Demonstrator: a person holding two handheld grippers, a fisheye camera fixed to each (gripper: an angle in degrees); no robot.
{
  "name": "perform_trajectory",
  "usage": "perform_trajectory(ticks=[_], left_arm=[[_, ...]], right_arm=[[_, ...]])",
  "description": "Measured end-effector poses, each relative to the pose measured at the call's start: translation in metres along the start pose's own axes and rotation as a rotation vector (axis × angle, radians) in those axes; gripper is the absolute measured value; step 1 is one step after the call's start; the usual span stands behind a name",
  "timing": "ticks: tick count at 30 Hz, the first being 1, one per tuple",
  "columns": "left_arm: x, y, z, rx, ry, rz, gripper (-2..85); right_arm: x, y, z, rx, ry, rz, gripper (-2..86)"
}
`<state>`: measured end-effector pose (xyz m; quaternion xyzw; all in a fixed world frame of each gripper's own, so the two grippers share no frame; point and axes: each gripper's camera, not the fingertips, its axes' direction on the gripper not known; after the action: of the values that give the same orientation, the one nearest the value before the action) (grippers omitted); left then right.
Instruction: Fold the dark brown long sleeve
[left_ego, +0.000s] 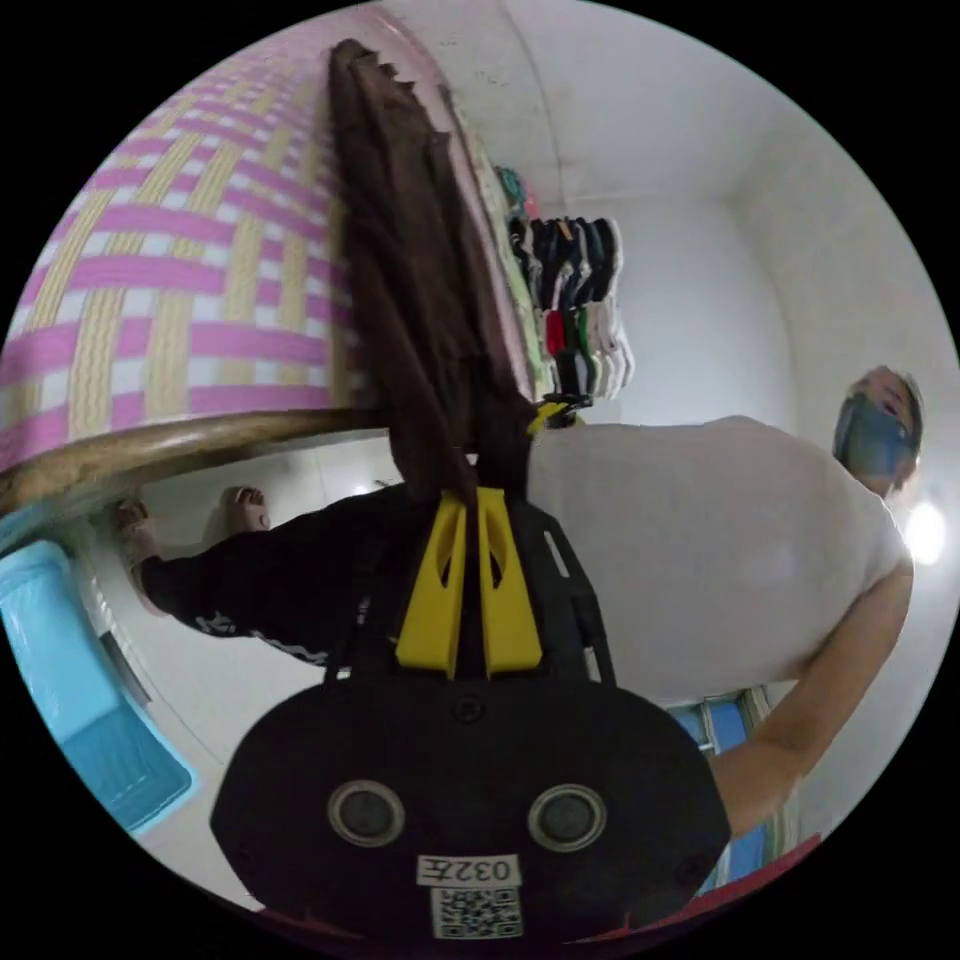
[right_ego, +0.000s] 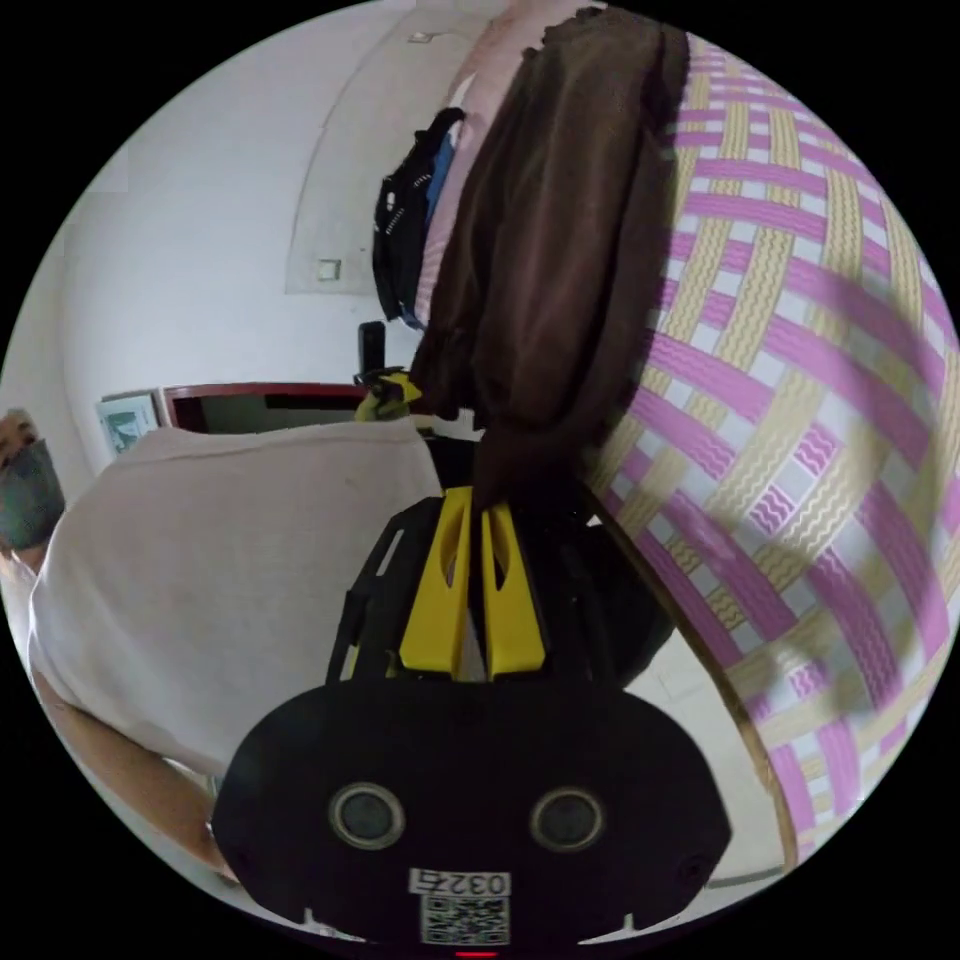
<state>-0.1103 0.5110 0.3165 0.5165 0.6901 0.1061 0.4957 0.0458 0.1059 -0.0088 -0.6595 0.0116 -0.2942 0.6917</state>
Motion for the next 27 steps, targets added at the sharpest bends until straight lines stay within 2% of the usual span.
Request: perform_trajectory(ticks=[3,9,12,14,18,22,25,27], left_arm=[[0.038,-0.01,-0.01,0.009,0.05,0.111,-1.3],[0.087,-0.081,-0.035,-0.059,0.058,0.218,-1.5],[0.092,-0.136,-0.057,-0.044,0.043,0.204,-1.4],[0.084,-0.169,-0.074,0.03,0.047,0.171,-1.4],[0.022,-0.238,-0.097,0.165,0.069,-0.064,-1.2],[-0.042,-0.258,-0.095,0.259,0.093,-0.273,0.0],[-0.059,-0.256,-0.088,0.296,0.107,-0.315,4.8],[-0.056,-0.252,-0.091,0.337,0.155,-0.256,6.8]], right_arm=[[-0.013,0.002,-0.02,0.087,-0.091,-0.085,-0.9],[-0.053,-0.023,-0.065,0.154,-0.037,-0.247,-1.0],[-0.068,-0.052,-0.102,0.213,-0.01,-0.317,-1.0],[-0.067,-0.073,-0.126,0.273,0.004,-0.307,-0.9],[-0.033,-0.129,-0.166,0.377,0.03,-0.185,-0.9],[0.016,-0.163,-0.176,0.428,-0.007,0.003,-0.4],[0.043,-0.163,-0.175,0.476,-0.002,0.136,2.4],[0.051,-0.156,-0.176,0.528,-0.021,0.173,5.4]])
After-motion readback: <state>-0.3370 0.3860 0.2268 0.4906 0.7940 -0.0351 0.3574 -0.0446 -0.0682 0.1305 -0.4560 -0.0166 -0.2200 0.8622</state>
